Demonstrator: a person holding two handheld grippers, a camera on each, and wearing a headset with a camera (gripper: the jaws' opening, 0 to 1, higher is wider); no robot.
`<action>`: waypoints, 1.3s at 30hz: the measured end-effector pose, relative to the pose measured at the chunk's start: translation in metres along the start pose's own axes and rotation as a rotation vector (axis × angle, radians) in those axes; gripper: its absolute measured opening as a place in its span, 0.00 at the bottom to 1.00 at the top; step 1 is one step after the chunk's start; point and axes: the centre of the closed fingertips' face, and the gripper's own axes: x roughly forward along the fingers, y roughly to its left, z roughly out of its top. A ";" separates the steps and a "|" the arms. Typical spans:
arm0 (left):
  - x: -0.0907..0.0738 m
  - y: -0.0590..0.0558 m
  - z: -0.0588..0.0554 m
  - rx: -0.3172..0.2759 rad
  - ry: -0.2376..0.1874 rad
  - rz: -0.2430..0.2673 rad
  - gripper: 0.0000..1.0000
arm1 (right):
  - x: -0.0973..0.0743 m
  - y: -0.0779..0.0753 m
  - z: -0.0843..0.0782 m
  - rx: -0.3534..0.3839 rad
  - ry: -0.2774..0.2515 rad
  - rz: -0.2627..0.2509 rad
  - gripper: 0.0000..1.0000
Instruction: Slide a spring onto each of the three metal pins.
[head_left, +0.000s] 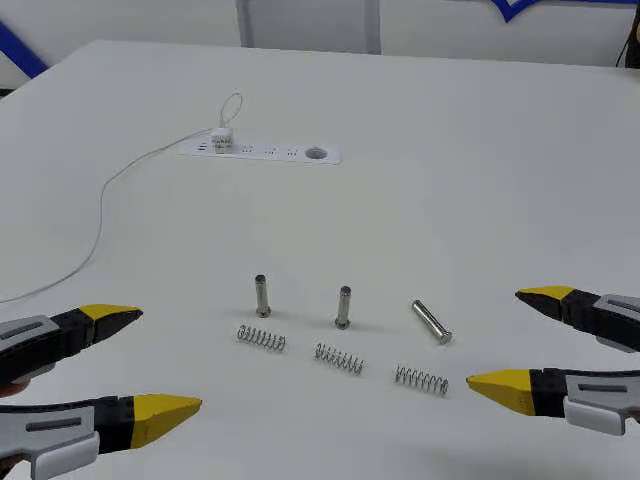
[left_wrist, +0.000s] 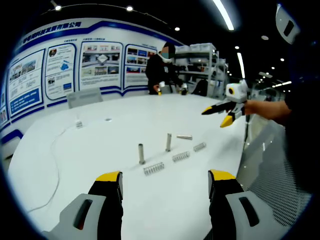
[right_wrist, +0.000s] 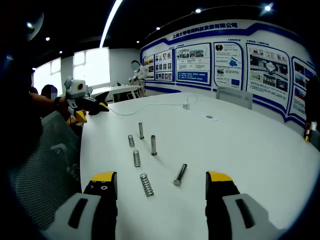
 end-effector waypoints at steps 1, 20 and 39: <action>0.000 0.000 0.000 0.000 -0.001 0.000 0.71 | 0.000 0.000 0.000 0.002 0.000 0.000 0.73; 0.003 0.000 0.000 -0.009 -0.013 -0.009 0.70 | 0.015 -0.014 0.006 0.031 0.049 -0.037 0.59; 0.007 0.002 0.001 -0.003 -0.011 -0.020 0.69 | 0.055 -0.041 0.008 0.008 0.183 -0.082 0.41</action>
